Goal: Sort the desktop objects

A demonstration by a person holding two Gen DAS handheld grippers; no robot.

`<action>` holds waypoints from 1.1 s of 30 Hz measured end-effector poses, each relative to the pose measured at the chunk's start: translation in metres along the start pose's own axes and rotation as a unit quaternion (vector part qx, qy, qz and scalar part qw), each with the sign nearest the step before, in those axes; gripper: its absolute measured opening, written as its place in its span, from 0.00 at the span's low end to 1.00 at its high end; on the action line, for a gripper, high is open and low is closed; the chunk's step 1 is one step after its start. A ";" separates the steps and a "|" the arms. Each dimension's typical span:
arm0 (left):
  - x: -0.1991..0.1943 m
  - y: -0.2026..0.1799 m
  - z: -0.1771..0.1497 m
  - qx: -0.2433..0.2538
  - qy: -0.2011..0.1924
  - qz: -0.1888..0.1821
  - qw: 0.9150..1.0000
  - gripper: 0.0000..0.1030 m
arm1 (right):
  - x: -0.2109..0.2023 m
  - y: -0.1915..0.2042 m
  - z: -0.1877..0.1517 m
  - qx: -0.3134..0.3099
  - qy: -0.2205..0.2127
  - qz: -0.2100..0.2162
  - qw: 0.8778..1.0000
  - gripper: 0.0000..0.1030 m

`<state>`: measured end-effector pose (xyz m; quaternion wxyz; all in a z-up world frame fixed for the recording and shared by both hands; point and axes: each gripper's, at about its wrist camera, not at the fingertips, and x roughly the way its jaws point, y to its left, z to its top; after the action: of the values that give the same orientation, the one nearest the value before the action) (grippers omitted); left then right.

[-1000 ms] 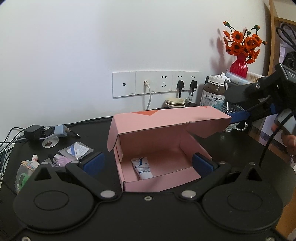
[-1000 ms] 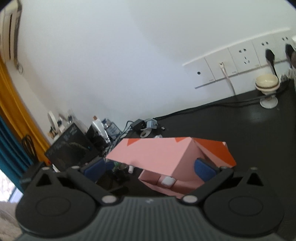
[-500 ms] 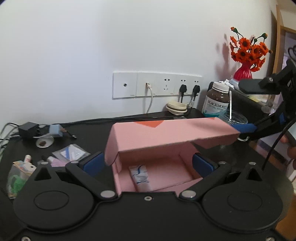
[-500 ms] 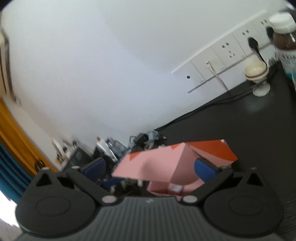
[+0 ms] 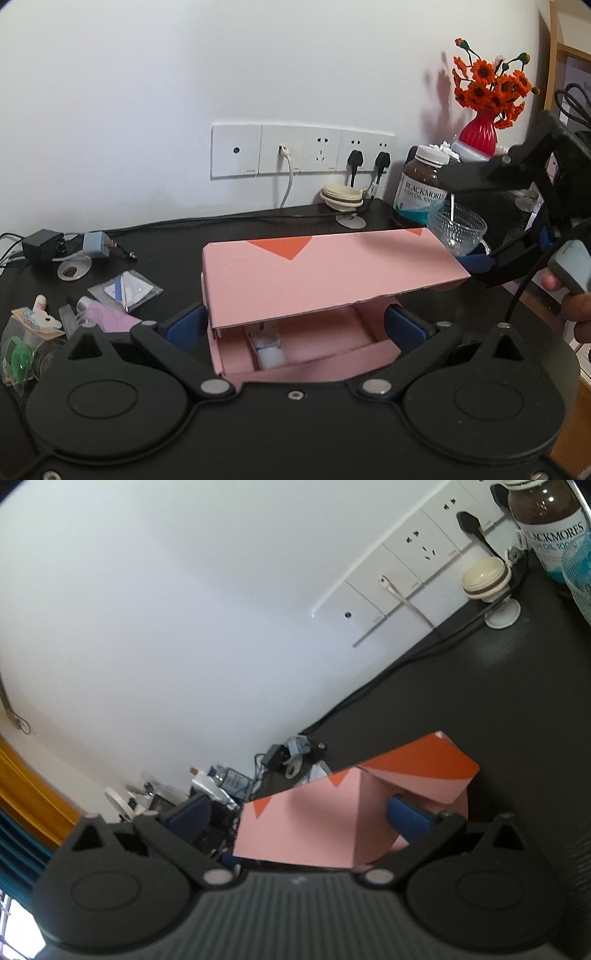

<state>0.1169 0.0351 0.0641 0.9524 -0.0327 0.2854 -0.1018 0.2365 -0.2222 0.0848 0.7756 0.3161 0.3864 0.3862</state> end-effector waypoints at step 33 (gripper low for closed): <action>-0.009 -0.003 0.017 0.041 -0.026 0.045 0.998 1.00 | 0.009 0.001 0.012 -0.139 0.053 -0.038 0.988 0.99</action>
<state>0.1185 0.0345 0.0831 0.9636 0.0164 0.2575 -0.0695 0.2501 -0.2164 0.0891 0.8046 0.1698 0.3813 0.4223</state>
